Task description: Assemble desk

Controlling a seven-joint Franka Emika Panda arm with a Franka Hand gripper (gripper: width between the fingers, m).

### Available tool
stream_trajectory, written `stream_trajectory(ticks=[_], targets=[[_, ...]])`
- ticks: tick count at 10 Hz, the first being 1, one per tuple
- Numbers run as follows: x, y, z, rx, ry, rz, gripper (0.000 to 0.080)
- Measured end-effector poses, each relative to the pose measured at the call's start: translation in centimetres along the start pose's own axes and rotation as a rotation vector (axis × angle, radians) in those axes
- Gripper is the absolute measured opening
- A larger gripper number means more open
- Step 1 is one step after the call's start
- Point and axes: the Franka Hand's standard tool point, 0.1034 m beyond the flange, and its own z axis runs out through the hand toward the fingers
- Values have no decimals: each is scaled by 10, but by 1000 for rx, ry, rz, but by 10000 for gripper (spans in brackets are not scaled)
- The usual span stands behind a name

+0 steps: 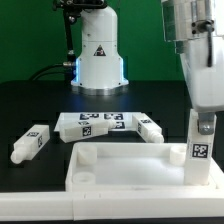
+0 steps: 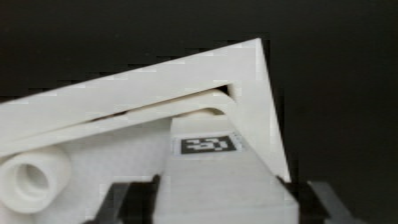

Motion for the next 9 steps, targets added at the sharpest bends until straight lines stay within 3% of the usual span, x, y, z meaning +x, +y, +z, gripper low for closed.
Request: stream_trajectory(ticks=[2,4,5,6,7,9], targets=[[0,1,1,-2,-1,-13,288],[0,1,1,-2,-1,-26,582],[-3,-2,-8,8,-9,-133,629],[-7,-5,-23,20,-21,-213,629],[-9,-3,-28,5,-25,-223,646],[-8,-2,-25,3,-24,-225,648]])
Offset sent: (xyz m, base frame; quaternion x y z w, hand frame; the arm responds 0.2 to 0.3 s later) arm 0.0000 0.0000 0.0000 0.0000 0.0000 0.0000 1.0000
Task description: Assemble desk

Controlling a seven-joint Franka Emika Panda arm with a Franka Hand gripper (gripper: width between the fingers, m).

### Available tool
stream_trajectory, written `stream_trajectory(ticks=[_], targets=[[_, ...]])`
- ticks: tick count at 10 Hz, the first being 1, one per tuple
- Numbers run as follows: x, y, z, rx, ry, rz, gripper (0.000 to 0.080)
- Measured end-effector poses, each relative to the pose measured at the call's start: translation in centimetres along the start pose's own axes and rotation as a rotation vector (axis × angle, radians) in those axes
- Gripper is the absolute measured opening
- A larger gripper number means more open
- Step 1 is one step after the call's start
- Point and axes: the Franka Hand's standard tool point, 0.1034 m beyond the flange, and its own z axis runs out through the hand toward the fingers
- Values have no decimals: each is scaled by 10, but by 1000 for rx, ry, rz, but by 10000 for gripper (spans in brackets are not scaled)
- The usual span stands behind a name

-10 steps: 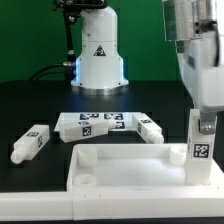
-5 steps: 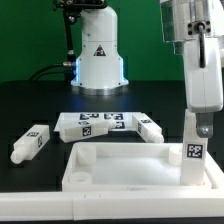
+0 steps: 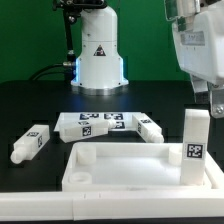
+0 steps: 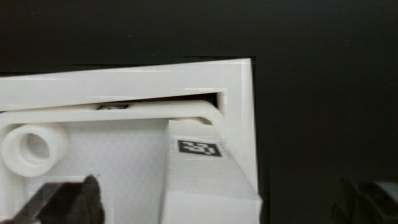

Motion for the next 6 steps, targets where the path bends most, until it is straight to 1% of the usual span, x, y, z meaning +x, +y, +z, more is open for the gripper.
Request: stream_trajectory(ticks=[6], targets=[[0,1,2,-3,1,-6,648]])
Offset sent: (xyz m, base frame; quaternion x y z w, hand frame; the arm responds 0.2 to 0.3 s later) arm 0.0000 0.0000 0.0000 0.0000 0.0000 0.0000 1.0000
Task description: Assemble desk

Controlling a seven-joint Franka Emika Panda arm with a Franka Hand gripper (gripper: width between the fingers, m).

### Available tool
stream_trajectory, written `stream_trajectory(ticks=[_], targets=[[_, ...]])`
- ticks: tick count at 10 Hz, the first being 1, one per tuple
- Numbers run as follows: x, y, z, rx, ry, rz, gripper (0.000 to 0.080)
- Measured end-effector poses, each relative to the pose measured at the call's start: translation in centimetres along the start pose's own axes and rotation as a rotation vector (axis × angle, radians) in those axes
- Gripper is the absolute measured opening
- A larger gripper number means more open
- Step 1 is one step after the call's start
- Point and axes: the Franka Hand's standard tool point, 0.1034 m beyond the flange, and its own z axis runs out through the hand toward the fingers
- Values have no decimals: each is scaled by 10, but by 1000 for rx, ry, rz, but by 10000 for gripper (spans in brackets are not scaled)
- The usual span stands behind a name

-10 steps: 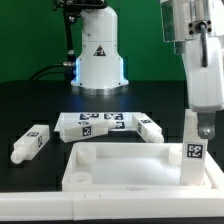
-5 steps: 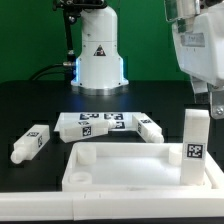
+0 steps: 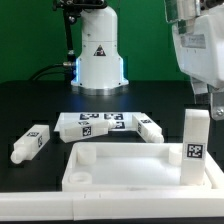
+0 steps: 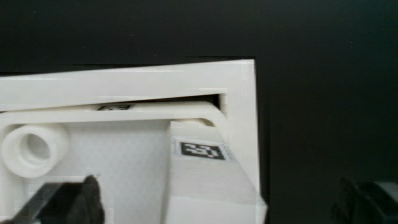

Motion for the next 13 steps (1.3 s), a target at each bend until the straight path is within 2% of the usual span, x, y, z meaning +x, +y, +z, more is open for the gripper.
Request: stream_trajectory(ticks=[2,3,4,5,7,10,11,12,13], targets=[[0,1,-2,3,-1,-81,648],[0,9,-10,9,-4,-151,648],[1,21,-16,-2,-8,-287,648],[3,24,-23,-4,-14,-408,648],[-7,29,-21,-10,-8,-491,648],[-4,29,-21,-10,-8,-725,648],[-1,31,-19,1,1,-850,648],[10,47,-11,-3,14,-998,648],[19,68,-5,-30,8,-1138,648]])
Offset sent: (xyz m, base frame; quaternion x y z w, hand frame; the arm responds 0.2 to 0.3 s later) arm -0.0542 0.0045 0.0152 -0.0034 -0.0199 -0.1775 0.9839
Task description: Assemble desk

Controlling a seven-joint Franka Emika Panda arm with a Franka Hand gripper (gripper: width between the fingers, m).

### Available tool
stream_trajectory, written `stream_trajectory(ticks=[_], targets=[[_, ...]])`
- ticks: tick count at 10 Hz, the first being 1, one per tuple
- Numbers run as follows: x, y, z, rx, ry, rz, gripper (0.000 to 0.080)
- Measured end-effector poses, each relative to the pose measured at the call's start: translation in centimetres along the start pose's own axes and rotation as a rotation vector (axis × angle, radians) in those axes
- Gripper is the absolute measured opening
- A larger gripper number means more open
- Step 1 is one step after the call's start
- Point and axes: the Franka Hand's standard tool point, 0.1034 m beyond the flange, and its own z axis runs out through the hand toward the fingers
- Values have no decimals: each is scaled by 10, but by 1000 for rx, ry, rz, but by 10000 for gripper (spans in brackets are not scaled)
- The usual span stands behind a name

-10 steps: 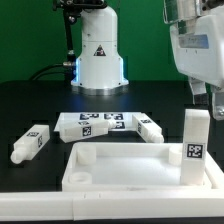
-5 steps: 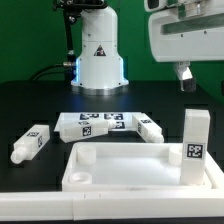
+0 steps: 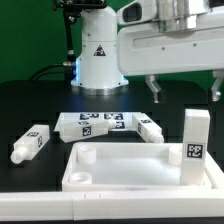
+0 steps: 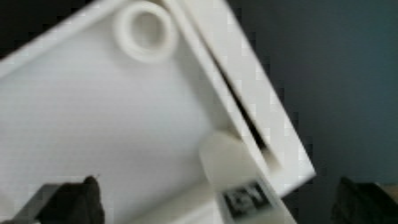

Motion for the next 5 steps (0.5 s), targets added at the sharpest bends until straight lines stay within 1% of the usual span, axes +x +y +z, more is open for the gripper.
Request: stream_trajectory(ticks=[1,2,3,5], targets=[[-10,5,5,-45,-8,-193,648],[-16,8,11,-59,14,-333,648],[-21,14,18,-64,18,-433,648],[-18,13,16,-64,15,-548,648]])
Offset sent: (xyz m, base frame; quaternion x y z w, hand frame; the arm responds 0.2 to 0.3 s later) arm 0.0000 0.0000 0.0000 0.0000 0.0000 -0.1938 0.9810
